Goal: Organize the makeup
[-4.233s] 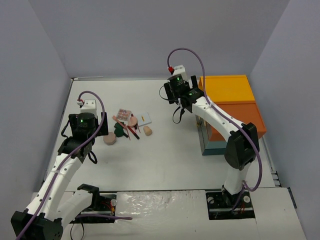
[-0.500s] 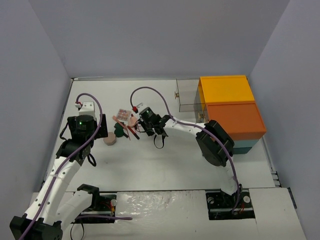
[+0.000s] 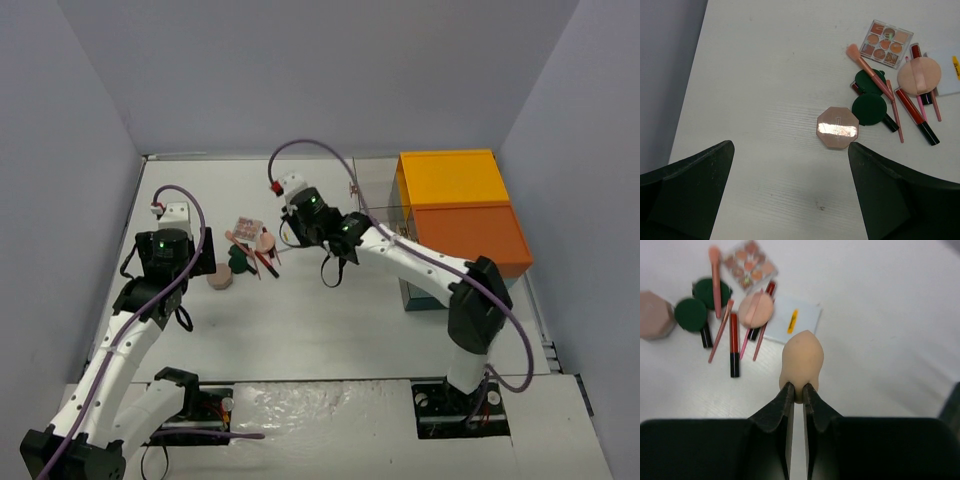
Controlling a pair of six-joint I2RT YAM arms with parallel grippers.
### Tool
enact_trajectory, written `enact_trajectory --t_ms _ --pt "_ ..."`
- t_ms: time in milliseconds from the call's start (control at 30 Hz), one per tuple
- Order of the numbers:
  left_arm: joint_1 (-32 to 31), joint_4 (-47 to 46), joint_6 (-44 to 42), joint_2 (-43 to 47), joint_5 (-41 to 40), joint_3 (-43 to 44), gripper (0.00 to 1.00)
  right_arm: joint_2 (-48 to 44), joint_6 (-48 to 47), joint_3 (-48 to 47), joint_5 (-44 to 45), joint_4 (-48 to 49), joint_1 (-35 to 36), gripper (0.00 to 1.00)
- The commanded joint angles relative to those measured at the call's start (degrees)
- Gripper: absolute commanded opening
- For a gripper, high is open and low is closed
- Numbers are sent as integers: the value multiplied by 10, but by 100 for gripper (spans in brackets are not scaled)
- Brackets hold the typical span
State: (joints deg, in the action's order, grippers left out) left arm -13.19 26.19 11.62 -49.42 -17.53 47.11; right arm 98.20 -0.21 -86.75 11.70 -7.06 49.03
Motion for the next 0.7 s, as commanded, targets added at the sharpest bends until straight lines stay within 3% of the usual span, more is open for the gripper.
enact_trajectory --t_ms 0,167,367,433,533,667 --pt "-4 -37 6 -8 3 16 97 -83 -18 -49 95 -15 -34 0" --pt "-4 -36 6 -13 3 18 97 -119 23 -33 85 -42 -140 0" --pt "-3 -35 6 -16 5 18 97 -107 78 0 -14 -46 -232 1" --pt "-3 -35 6 -18 4 18 97 -96 84 2 -37 -45 -251 8" --pt "-3 -37 6 -19 4 18 97 -84 79 -9 -55 -46 -257 28" --pt "-3 -37 6 -18 5 18 97 -78 68 -42 -80 -46 -256 47"
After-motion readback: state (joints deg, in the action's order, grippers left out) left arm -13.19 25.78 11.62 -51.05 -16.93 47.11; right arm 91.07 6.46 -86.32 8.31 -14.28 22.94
